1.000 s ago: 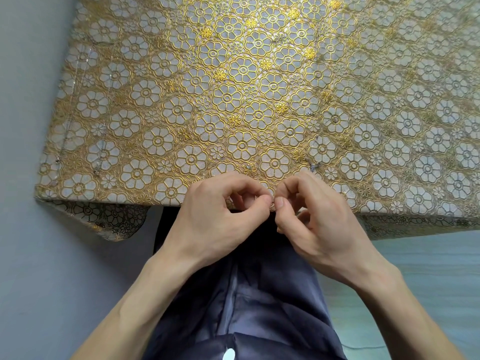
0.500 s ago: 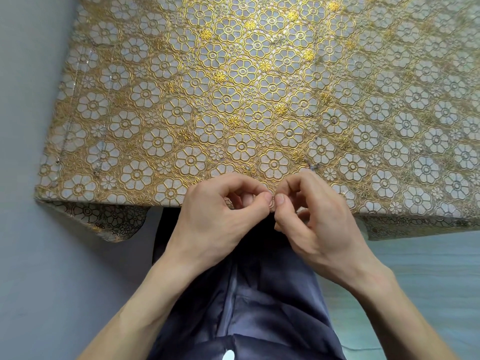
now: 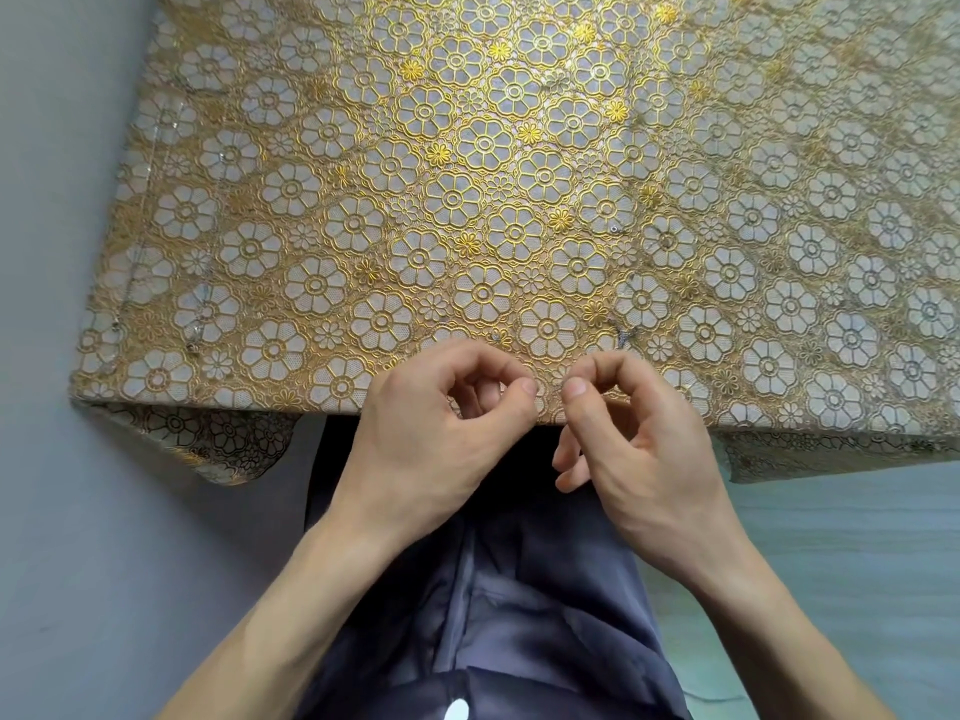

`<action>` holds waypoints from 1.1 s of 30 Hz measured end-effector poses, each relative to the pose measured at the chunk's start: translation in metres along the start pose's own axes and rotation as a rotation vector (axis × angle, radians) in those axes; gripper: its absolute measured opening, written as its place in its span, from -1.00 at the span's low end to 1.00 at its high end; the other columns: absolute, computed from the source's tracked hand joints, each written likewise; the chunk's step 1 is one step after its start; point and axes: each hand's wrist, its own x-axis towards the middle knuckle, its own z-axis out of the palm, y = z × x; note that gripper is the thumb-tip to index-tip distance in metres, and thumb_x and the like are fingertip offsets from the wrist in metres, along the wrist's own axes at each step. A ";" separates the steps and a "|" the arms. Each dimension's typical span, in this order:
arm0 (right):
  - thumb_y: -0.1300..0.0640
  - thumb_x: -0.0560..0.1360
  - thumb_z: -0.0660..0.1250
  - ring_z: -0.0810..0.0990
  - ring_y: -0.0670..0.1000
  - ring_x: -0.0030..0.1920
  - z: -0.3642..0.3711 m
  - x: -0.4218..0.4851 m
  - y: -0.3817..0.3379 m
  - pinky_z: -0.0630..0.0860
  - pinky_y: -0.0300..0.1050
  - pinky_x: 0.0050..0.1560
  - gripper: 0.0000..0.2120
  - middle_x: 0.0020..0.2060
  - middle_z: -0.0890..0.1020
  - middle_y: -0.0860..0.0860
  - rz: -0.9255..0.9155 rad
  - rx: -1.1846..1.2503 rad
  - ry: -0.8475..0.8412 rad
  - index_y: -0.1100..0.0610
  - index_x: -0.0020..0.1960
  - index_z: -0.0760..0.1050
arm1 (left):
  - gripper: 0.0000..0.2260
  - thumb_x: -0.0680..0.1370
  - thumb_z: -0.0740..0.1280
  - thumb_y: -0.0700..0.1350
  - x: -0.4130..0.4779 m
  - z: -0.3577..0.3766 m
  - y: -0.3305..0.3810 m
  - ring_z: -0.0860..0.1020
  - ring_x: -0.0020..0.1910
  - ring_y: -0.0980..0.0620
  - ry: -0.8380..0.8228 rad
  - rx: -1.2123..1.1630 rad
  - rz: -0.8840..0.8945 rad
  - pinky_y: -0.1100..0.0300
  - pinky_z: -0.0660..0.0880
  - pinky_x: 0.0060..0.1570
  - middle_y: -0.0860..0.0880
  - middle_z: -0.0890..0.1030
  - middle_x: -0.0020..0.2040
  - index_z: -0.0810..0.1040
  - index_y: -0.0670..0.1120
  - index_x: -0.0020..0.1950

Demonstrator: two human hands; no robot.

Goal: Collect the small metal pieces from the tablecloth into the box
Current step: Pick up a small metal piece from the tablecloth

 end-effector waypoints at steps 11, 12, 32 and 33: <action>0.07 0.56 0.28 0.60 -0.02 -0.47 0.003 0.001 0.004 0.54 -0.06 -0.44 -0.93 -0.36 0.54 -0.04 -0.110 -0.137 0.005 -0.03 -0.11 0.45 | -0.84 0.39 0.40 0.15 -0.001 -0.001 -0.003 0.44 -0.37 0.17 -0.081 -0.105 -0.032 0.29 0.42 -0.31 0.02 0.63 -0.30 0.70 0.18 -0.09; 0.07 0.56 0.29 0.60 -0.02 -0.46 0.003 0.001 0.004 0.54 -0.05 -0.43 -0.93 -0.36 0.54 -0.06 -0.117 -0.151 0.007 -0.03 -0.11 0.45 | -0.83 0.39 0.39 0.16 -0.001 -0.002 -0.003 0.44 -0.37 0.17 -0.084 -0.118 -0.029 0.30 0.41 -0.31 0.02 0.63 -0.30 0.70 0.18 -0.09; -0.01 0.55 0.30 0.62 -0.01 -0.31 -0.001 0.002 0.009 0.58 0.00 -0.38 -0.88 -0.18 0.53 -0.17 -0.294 -0.320 0.045 0.04 -0.07 0.50 | -0.79 0.35 0.40 0.20 0.000 0.000 -0.006 0.41 -0.41 0.20 -0.071 -0.124 -0.025 0.36 0.36 -0.35 0.13 0.53 -0.39 0.68 0.11 -0.17; 0.00 0.55 0.32 0.62 -0.01 -0.32 -0.001 0.002 0.009 0.58 0.01 -0.38 -0.89 -0.18 0.53 -0.17 -0.289 -0.314 0.043 0.04 -0.07 0.51 | -0.79 0.35 0.40 0.20 0.000 0.000 -0.006 0.41 -0.41 0.20 -0.069 -0.125 -0.021 0.36 0.36 -0.35 0.13 0.53 -0.40 0.68 0.11 -0.17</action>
